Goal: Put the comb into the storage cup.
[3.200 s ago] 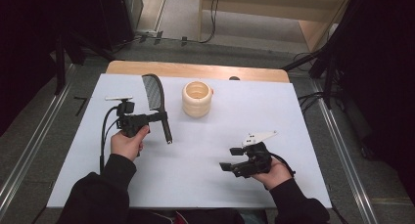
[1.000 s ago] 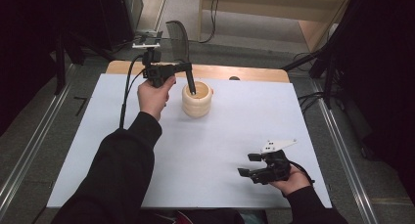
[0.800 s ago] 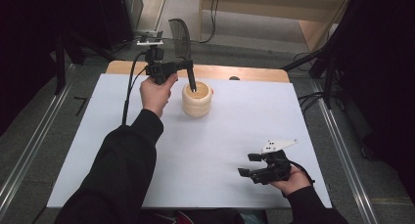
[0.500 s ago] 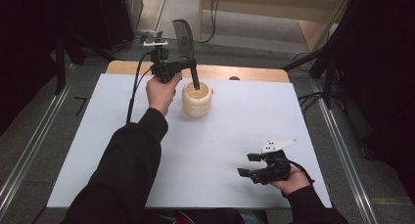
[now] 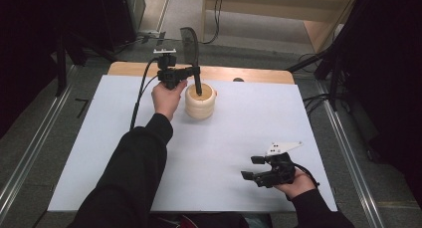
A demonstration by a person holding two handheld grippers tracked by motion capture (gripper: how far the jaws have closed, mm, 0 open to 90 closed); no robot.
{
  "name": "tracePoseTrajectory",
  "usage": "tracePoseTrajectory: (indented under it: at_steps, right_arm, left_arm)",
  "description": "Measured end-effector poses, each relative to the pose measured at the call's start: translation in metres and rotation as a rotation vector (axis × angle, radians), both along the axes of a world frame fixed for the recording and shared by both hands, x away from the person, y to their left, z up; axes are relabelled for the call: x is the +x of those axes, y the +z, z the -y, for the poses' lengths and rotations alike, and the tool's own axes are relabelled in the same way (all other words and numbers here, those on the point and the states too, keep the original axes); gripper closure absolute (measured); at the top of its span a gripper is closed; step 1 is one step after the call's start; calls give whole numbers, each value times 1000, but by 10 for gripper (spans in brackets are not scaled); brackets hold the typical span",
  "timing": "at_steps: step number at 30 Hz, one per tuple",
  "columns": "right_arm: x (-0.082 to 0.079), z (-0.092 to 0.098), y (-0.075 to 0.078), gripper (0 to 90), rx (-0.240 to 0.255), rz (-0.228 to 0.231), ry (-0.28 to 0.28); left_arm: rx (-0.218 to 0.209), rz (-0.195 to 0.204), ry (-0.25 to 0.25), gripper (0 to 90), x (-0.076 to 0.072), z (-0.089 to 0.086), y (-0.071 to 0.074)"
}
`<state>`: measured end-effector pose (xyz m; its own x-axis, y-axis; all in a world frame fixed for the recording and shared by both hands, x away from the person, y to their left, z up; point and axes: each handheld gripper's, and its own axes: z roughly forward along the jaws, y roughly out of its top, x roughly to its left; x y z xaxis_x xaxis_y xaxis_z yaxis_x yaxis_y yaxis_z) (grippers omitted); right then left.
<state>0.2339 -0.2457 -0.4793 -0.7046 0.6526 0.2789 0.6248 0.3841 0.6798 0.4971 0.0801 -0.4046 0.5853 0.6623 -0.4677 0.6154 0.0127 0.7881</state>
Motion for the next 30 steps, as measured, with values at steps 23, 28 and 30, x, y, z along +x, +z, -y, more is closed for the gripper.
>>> tracePoseTrajectory:
  at_steps: [23, 28, 30]
  right_arm:
    - [1, -1, 0, 257, -7, -1, 0]
    - [2, -1, -1, 257, -6, 0, 3]
    - [2, -2, -1, 257, -6, 0, 2]
  left_arm:
    - [32, -10, -54, 721, -7, 5, -26]
    - [60, -4, -62, 720, -7, 5, -30]
    - [82, 8, -66, 719, -8, 6, -31]
